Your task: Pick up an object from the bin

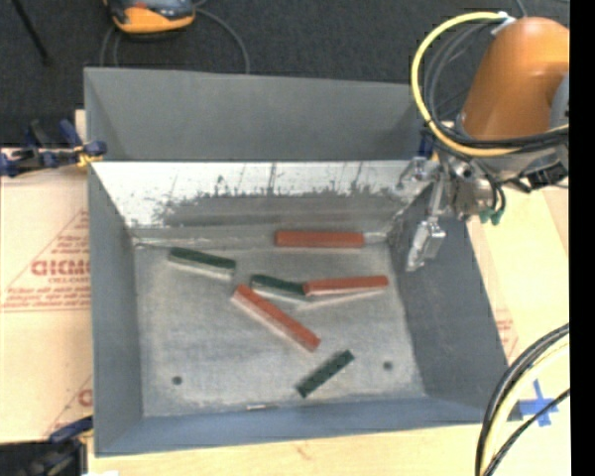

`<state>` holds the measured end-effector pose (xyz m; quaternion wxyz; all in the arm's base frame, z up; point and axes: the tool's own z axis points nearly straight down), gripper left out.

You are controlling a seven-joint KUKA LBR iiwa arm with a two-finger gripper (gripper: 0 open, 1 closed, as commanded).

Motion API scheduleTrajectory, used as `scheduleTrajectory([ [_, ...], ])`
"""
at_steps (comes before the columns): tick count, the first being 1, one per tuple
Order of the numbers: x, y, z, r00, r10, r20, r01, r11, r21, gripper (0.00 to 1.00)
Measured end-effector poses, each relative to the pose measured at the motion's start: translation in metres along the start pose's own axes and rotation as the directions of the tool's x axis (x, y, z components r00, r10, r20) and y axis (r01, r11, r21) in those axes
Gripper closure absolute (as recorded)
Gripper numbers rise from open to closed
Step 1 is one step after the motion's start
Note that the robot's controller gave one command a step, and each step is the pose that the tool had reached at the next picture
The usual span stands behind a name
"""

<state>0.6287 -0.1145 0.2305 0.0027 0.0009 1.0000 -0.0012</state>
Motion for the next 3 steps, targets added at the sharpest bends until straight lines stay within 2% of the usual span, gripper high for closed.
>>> scheduleTrajectory([
  [1, 0.000, 0.024, 0.066, 0.997, -0.072, 0.004, 0.072, 0.997, 0.000, 0.00],
  [2, 0.003, 0.063, 0.076, 0.991, -0.131, -0.006, 0.131, 0.991, -0.003, 0.00],
  [3, 0.008, 0.046, 0.094, 0.978, -0.207, 0.000, 0.207, 0.978, -0.002, 0.00],
])
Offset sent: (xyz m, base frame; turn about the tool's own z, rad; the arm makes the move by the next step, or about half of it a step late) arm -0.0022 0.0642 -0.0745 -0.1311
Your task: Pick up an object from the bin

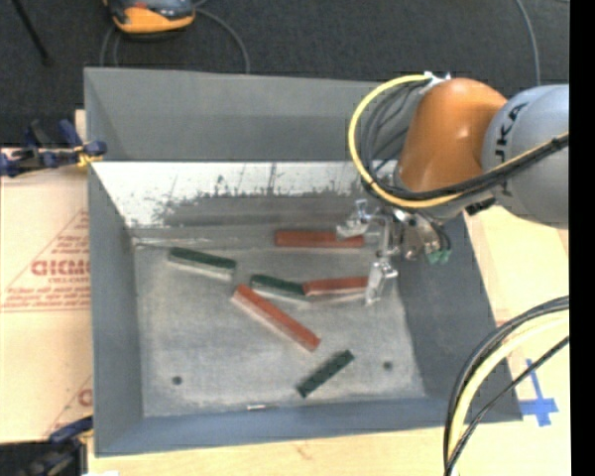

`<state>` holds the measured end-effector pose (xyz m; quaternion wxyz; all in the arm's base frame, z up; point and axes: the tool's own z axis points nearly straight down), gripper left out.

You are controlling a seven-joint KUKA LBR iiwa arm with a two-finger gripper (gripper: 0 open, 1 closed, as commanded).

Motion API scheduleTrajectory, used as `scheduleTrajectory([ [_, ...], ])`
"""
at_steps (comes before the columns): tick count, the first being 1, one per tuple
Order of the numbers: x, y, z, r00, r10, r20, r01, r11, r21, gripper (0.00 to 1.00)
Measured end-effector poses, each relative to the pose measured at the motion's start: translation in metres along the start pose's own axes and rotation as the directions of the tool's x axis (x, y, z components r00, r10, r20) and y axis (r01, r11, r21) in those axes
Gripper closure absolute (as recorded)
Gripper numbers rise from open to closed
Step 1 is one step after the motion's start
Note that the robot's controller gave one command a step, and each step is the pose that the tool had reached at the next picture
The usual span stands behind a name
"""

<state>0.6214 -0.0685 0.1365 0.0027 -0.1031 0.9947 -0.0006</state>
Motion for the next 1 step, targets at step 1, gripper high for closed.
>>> scheduleTrajectory([
  [1, 0.0117, 0.0067, 0.0645, 1.000, 0.021, 0.009, -0.021, 1.000, 0.000, 0.00],
])
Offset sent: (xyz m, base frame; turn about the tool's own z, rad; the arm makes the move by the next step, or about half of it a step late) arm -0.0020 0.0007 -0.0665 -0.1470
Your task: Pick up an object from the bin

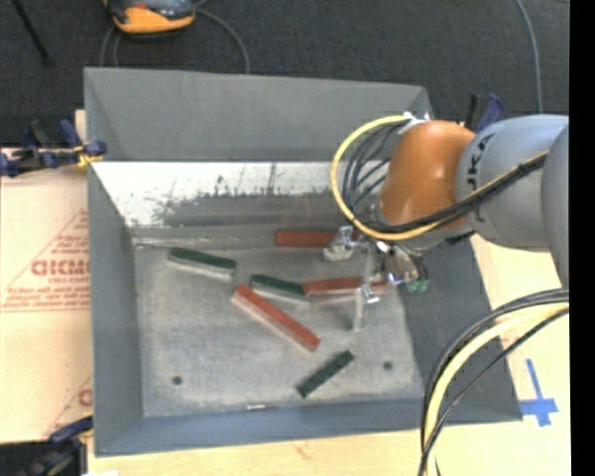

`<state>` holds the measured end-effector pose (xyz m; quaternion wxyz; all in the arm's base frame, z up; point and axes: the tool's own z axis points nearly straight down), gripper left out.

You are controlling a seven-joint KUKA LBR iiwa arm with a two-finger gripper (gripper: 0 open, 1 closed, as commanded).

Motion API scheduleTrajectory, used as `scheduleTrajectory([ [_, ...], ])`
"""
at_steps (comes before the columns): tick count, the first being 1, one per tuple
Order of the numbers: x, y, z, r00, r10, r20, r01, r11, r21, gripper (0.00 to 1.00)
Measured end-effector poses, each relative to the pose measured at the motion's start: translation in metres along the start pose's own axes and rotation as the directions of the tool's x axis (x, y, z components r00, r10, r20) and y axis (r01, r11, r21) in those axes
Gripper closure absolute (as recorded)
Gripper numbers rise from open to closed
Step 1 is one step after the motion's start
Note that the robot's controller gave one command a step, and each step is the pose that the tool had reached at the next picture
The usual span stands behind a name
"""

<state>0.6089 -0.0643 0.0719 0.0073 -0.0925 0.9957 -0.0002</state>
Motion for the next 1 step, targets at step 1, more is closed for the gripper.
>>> scheduleTrajectory([
  [1, -0.0009, -0.0017, -0.0098, 1.000, -0.004, -0.009, 0.004, 1.000, 0.000, 1.00],
])
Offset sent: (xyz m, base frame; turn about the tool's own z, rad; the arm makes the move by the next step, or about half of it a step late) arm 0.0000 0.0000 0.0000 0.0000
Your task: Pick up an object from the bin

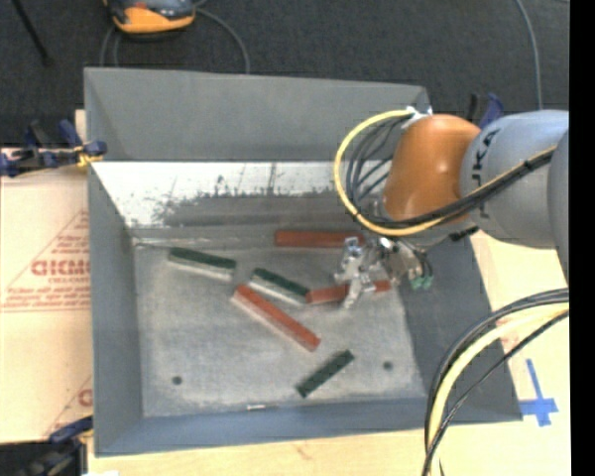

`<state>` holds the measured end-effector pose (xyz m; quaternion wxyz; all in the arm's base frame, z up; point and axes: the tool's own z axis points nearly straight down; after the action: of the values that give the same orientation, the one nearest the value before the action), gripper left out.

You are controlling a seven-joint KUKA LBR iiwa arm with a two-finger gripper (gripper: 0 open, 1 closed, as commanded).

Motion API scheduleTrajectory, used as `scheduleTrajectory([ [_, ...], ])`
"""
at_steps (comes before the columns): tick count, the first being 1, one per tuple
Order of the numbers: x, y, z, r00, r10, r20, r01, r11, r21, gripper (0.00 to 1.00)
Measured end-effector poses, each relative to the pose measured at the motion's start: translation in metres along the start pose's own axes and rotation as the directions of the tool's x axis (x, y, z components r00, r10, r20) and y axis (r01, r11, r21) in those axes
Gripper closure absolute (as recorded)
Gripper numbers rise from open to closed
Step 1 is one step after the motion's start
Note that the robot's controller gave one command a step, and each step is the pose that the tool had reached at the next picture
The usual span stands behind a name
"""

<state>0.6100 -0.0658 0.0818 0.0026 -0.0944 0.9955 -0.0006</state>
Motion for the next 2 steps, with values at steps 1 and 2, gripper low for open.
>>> scheduleTrajectory([
  [1, 0.0000, 0.0000, 0.0000, 1.000, 0.000, 0.000, 0.000, 1.000, 0.000, 1.00],
  [2, 0.0015, 0.0004, -0.0048, 1.000, 0.000, -0.005, 0.000, 1.000, -0.001, 1.00],
])
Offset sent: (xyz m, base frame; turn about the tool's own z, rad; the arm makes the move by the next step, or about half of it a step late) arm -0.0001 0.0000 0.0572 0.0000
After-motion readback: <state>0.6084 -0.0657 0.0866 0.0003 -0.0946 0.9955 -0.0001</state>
